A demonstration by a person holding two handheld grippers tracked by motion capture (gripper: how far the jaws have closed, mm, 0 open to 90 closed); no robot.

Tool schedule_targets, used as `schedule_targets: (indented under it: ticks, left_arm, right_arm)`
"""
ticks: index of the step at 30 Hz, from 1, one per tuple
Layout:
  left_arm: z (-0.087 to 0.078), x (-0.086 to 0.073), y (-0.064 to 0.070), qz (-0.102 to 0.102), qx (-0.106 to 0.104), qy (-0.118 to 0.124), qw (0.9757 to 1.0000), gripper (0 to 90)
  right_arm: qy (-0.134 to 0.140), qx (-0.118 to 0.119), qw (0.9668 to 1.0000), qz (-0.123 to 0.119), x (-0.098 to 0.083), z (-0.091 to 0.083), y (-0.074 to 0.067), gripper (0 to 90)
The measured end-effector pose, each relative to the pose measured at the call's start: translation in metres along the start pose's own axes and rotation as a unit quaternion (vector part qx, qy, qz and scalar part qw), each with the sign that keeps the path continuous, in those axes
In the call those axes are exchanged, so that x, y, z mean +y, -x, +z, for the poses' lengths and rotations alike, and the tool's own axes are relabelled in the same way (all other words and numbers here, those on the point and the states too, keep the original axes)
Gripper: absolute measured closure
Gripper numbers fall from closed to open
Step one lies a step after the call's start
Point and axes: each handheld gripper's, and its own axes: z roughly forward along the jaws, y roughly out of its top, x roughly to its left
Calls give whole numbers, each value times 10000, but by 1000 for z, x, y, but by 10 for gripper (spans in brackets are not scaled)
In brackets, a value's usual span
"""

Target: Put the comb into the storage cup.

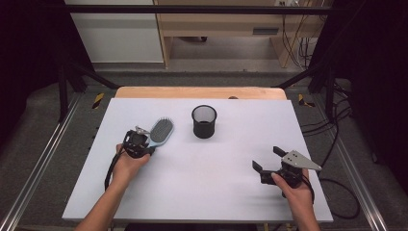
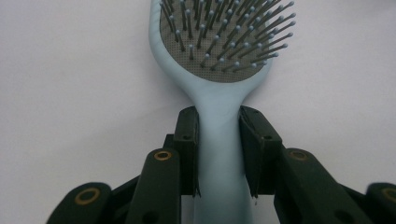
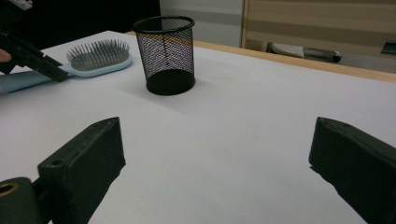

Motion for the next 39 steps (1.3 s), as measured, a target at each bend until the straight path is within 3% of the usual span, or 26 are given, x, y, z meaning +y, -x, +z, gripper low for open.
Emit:
schedule_targets:
  ticks: [4, 10, 15, 16, 18, 22, 31, 32, 35, 37, 38, 39]
  left_arm:
    - [-3, -2, -2, 50, -24, 87, 9999, 696]
    - [-19, -9, -8, -57, -146, 588, 9981, 696]
    - [-34, -17, -6, -74, -292, 1160, 9928, 696]
    - [-37, -21, -4, -88, -351, 1332, 9904, 696]
    - [-37, -23, -3, -79, -362, 1384, 9897, 696]
    - [-41, -29, 0, -263, -582, 1605, 9850, 697]
    - [-58, -31, 12, -94, -577, 2013, 9778, 697]
    - [-62, -32, 16, -108, -514, 2144, 9753, 697]
    - [-66, -32, 21, -45, -460, 2198, 9745, 697]
    - [-68, -32, 26, -5, -493, 2271, 9726, 697]
    - [-69, -31, 32, 81, -592, 2343, 9703, 697]
    - [-70, -30, 35, 124, -627, 2351, 9699, 697]
  right_arm:
    - [5, -6, 10000, 9, 0, 0, 0, 35]
    - [-4, 8, 10000, -27, 0, 0, -1, 35]
    - [-50, 54, 10000, -39, 1, 2, -7, 38]
    - [-75, 81, 9999, -66, 1, 3, -10, 39]
    - [-78, 84, 9999, -64, 1, 4, -11, 40]
    - [-82, 126, 9999, -72, 2, 6, -16, 41]
    - [-138, 258, 9995, 79, 3, 11, -33, 42]
    - [-176, 337, 9990, 243, 6, 16, -39, 46]
    - [-195, 510, 9978, 376, 11, 26, -49, 59]
    - [-182, 576, 9974, 396, 14, 29, -54, 73]
    - [-277, 794, 9953, 471, 21, 37, -62, 75]
    - [-274, 883, 9941, 561, 24, 41, -66, 74]
